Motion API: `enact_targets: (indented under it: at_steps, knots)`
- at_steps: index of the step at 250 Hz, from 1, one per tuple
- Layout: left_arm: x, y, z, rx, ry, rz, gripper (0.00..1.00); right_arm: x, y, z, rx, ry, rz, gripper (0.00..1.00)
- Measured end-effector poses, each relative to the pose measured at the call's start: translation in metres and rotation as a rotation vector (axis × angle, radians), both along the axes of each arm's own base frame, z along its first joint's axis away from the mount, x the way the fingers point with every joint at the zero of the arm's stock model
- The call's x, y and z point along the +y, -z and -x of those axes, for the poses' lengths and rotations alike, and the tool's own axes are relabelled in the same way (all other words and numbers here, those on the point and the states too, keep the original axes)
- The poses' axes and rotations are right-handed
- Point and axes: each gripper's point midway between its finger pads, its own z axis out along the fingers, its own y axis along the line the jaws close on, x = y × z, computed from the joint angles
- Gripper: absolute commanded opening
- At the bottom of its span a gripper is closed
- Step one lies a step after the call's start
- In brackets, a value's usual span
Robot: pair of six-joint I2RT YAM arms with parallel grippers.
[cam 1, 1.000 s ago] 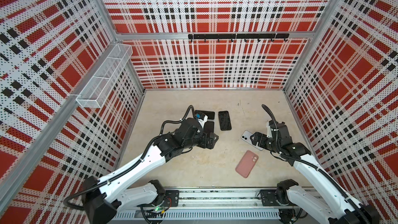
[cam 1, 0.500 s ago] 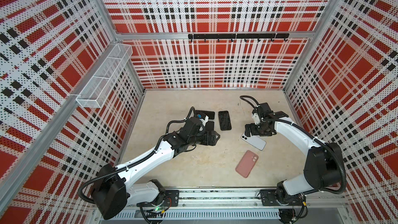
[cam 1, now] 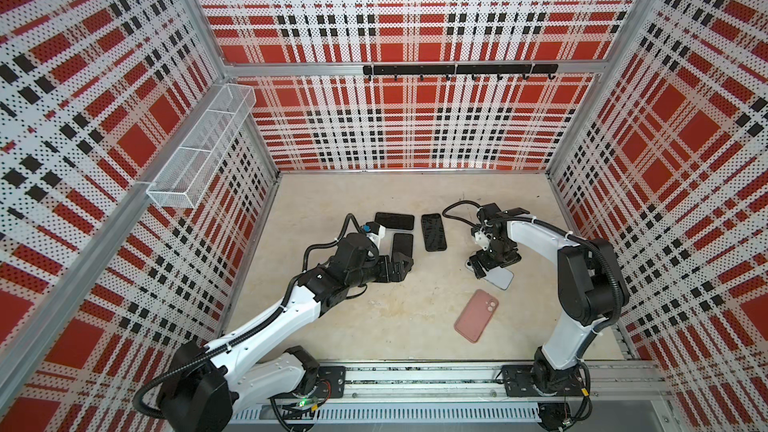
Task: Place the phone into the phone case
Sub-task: 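Grasp the bare white phone with the right gripper and lift it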
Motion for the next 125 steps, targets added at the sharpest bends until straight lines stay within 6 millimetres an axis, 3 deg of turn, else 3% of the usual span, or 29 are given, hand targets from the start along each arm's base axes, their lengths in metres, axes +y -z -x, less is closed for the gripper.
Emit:
enact_targets:
  at_steps: [61, 125]
  knots:
    - [0.006, 0.000, -0.005, -0.004, -0.022, 0.002, 1.00, -0.001, 0.021, -0.012, 0.050, -0.047, 0.039, 1.00]
    - [0.007, 0.002, -0.007, 0.007, -0.028, -0.002, 1.00, 0.002, 0.022, -0.025, 0.044, -0.051, 0.018, 0.94]
